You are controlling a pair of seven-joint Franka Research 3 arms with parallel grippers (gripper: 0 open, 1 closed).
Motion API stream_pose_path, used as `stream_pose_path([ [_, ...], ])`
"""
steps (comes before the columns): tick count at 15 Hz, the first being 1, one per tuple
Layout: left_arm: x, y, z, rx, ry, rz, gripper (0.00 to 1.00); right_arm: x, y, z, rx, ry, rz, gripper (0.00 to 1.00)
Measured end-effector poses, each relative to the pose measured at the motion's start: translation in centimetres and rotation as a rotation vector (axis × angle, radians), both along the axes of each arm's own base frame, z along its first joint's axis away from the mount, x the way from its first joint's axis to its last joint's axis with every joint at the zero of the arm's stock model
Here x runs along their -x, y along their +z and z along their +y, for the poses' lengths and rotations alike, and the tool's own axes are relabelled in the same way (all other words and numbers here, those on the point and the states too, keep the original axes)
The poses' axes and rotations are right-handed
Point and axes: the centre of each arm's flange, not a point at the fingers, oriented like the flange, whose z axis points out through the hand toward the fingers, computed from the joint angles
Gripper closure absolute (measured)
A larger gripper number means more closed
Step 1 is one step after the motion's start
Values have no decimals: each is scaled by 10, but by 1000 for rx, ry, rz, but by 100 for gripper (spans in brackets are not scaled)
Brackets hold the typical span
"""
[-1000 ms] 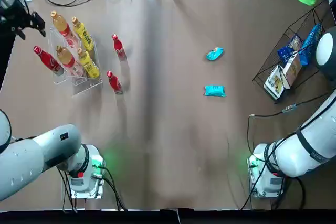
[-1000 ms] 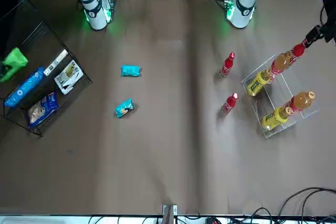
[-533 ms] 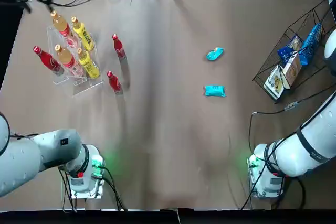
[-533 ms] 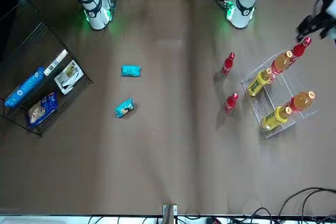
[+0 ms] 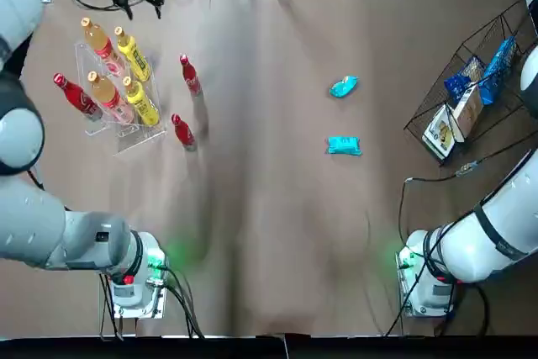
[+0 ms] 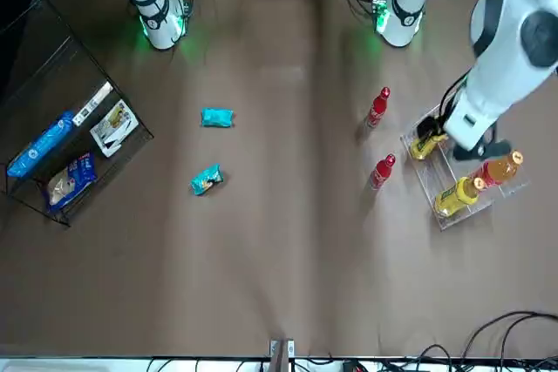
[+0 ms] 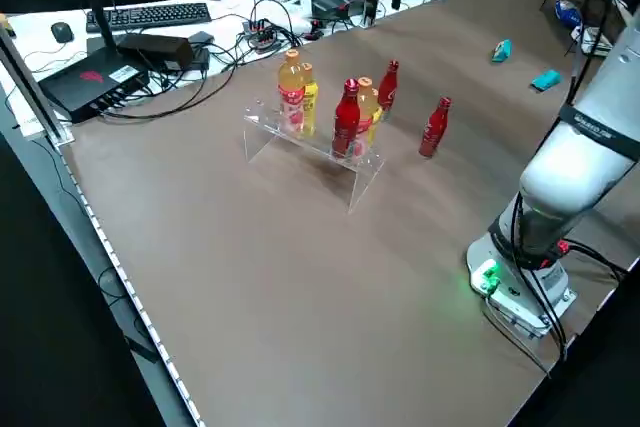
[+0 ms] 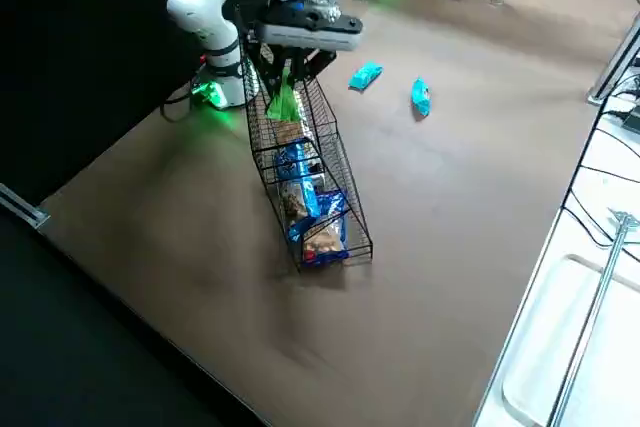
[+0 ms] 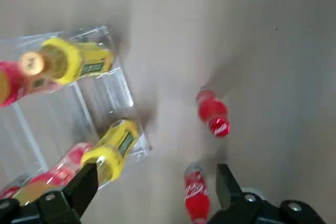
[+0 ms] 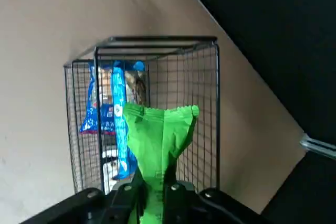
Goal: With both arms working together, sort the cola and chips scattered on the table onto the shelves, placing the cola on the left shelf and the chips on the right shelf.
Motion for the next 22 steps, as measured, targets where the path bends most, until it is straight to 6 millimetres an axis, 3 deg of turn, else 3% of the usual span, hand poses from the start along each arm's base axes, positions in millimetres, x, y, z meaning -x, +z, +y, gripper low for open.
stream_pose_path([
  [4, -23, -55, -29, 21, 17, -6, 0, -4, -15, -9, 14, -5, 2, 84],
  [5, -28, -78, -49, 29, 21, -10, 0, -7, -21, -11, 22, -4, 5, 72],
  [7, -30, -97, -62, 38, 28, -22, 0, -10, -26, -10, 26, -2, 14, 58],
  [13, -7, -157, -73, 45, 47, -29, 7, -19, -30, 4, -14, 20, -5, 54],
  [17, 7, -178, -71, 33, 47, 6, 18, -29, -35, 45, -159, 2, -15, 52],
  [18, 9, -180, -70, 31, 46, 11, 26, -33, -36, 60, -177, -32, -22, 51],
  [22, 19, -182, -68, 22, 45, 22, 35, -49, -42, 144, -220, -163, -2, 50],
])
